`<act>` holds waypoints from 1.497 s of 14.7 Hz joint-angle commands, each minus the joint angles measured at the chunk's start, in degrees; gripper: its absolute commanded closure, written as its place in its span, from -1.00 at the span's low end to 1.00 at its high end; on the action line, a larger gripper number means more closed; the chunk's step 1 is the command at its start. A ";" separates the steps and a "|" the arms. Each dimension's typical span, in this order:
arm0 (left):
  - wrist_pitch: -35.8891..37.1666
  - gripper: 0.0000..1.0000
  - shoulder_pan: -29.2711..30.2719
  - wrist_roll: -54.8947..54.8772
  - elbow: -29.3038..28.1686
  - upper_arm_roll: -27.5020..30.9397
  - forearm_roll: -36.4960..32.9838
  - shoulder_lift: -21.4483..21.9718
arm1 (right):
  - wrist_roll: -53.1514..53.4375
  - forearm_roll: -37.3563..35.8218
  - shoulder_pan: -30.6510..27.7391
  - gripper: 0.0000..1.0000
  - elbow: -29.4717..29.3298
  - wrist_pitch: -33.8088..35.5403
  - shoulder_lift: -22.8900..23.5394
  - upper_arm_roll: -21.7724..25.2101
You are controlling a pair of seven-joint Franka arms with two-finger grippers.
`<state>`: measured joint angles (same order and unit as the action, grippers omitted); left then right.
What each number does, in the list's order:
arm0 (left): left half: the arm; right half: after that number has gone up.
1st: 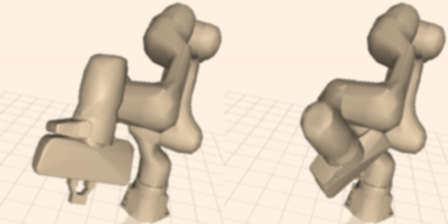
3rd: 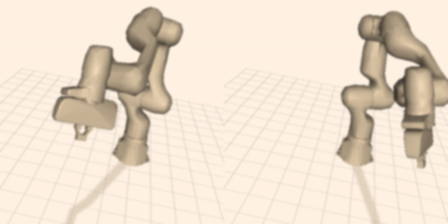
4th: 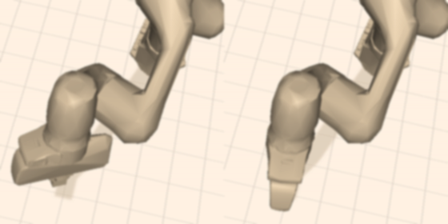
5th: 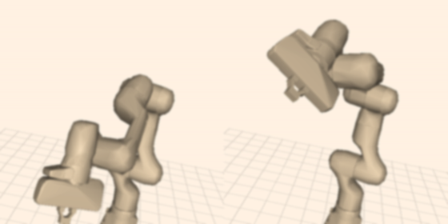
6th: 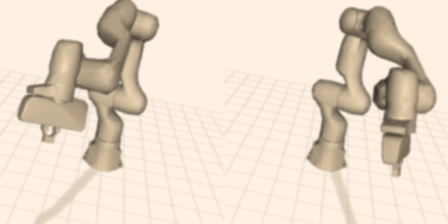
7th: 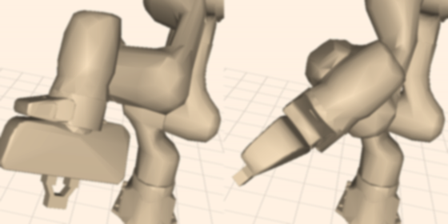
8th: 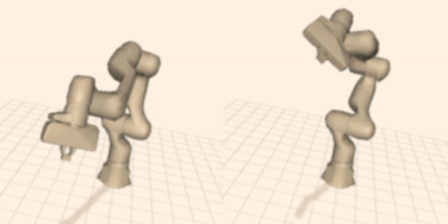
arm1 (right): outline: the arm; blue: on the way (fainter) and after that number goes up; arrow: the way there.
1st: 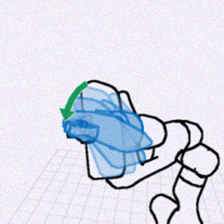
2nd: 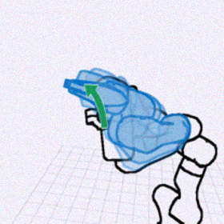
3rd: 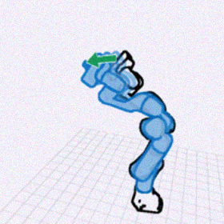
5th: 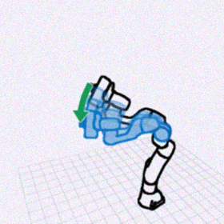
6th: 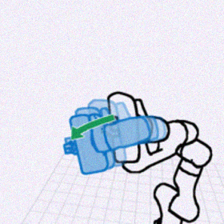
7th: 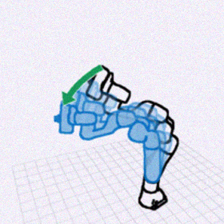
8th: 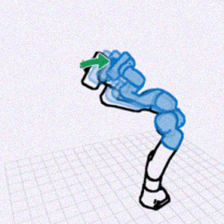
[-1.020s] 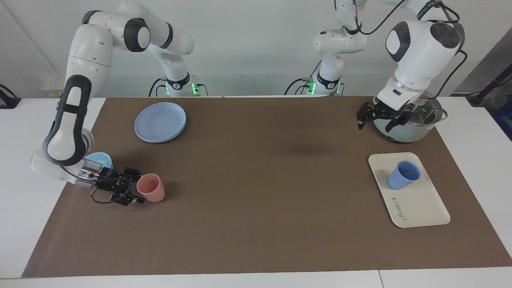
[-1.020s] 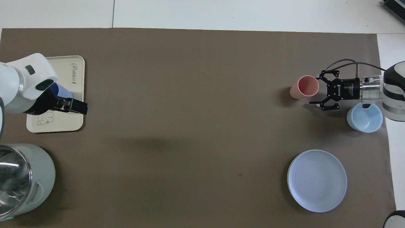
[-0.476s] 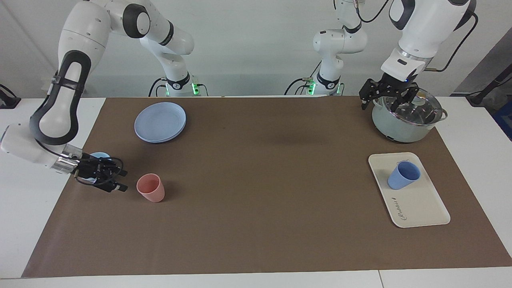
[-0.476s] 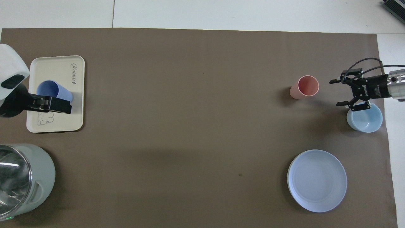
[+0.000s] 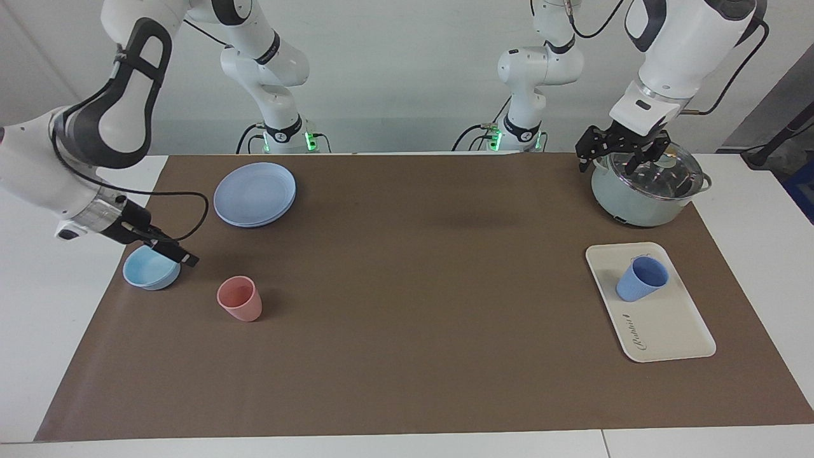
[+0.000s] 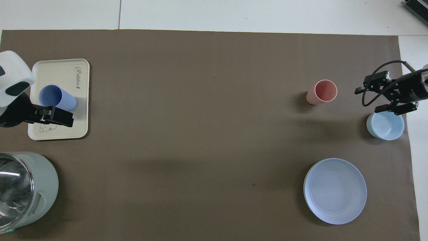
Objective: Place cup on tray
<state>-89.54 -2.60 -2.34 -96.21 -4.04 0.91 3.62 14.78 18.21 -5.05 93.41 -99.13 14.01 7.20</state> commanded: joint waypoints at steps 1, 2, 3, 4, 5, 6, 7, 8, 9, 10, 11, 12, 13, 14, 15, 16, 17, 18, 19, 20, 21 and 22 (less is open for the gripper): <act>1.47 -1.00 0.31 -0.83 0.85 0.08 -0.99 -0.11 | -1.33 -9.56 8.18 -1.00 2.83 1.74 -6.26 0.01; 1.56 -1.00 0.31 -0.91 0.85 0.08 -0.91 -0.11 | -1.16 -11.95 10.91 -1.00 2.83 2.53 -7.93 0.09; 1.47 -1.00 0.22 -1.00 1.02 0.17 -0.91 -0.11 | -1.15 -13.45 13.11 -1.00 2.74 2.97 -9.25 0.09; 0.86 -1.00 0.22 -1.00 0.68 0.17 -0.91 -0.02 | -1.15 -14.25 14.35 -1.00 2.74 3.15 -10.65 -0.08; -0.19 -1.00 0.22 -0.39 -0.28 0.17 -0.91 0.24 | -1.07 -15.13 14.97 -1.00 2.65 3.33 -11.80 -0.43; -0.29 -1.00 0.14 -0.39 -0.64 0.17 -0.99 0.59 | -1.07 -16.44 15.76 -1.00 2.65 3.42 -13.11 -0.61; -0.37 -1.00 0.22 -0.39 -0.73 0.17 -0.99 0.68 | -1.07 -17.50 16.38 -1.00 2.48 3.68 -14.08 -0.61; -0.37 -1.00 0.31 -0.39 -0.73 0.17 -0.99 0.68 | -1.24 -18.29 16.39 -1.00 1.78 3.68 -14.27 -0.61; -0.37 -1.00 0.40 -0.39 -0.73 0.26 -0.99 0.77 | -1.33 -18.65 16.39 -1.00 0.82 3.68 -14.27 -0.61; -0.37 -1.00 0.40 -0.39 -0.73 0.26 -0.99 0.77 | -1.24 -18.74 15.95 -1.00 0.55 3.68 -14.44 -0.61; -0.37 -1.00 0.40 -0.39 -0.82 0.26 -0.99 0.77 | -1.16 -18.74 15.60 -1.00 0.89 3.68 -15.23 -0.52; -0.37 -1.00 0.31 -0.39 -0.74 0.17 -0.99 0.69 | -1.24 -18.83 15.33 -1.00 1.77 3.68 -16.63 -0.35; -0.37 -1.00 0.31 -0.39 -0.73 0.17 -0.99 0.68 | -1.50 -18.83 14.81 -1.00 2.30 3.77 -17.69 -0.35; -0.37 -1.00 0.31 -0.39 -0.82 0.17 -0.99 0.68 | -2.46 -18.83 14.63 -1.00 2.21 3.86 -17.78 -0.17; -0.37 -1.00 0.31 -0.39 -0.74 0.17 -0.99 0.68 | -3.08 -18.83 14.63 -1.00 1.87 4.12 -17.79 0.00; -0.37 -1.00 0.40 -0.39 -0.73 0.17 -0.99 0.77 | -3.35 -18.83 14.54 -1.00 1.25 4.73 -17.61 0.09; -0.37 -1.00 0.40 -0.39 -0.73 0.26 -0.99 0.69 | -3.44 -18.91 14.45 -1.00 0.29 5.08 -17.17 0.09; -0.37 -1.00 0.31 -0.39 -0.73 0.17 -0.99 0.68 | -3.61 -19.26 14.45 -1.00 -1.37 6.30 -16.56 0.01; -0.37 -1.00 0.31 -0.39 -0.73 0.17 -0.99 0.68 | -3.70 -19.44 14.45 -1.00 -3.30 7.97 -15.51 -0.17; -0.37 -1.00 0.31 -0.39 -0.73 0.17 -0.99 0.68 | -3.70 -19.44 14.54 -1.00 -4.45 9.12 -15.15 -0.26; -0.37 -1.00 0.31 -0.39 -0.73 0.17 -0.99 0.77 | -3.70 -19.36 14.45 -0.99 -4.64 10.00 -15.15 -0.35; -0.37 -1.00 0.31 -0.39 -0.73 0.17 -0.99 0.69 | -3.70 -19.27 14.54 -1.00 -4.55 10.27 -15.15 -0.35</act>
<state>-89.42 -2.52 -2.43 -96.26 -3.69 0.91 3.63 12.53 0.38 9.88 91.10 -91.04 -2.35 7.32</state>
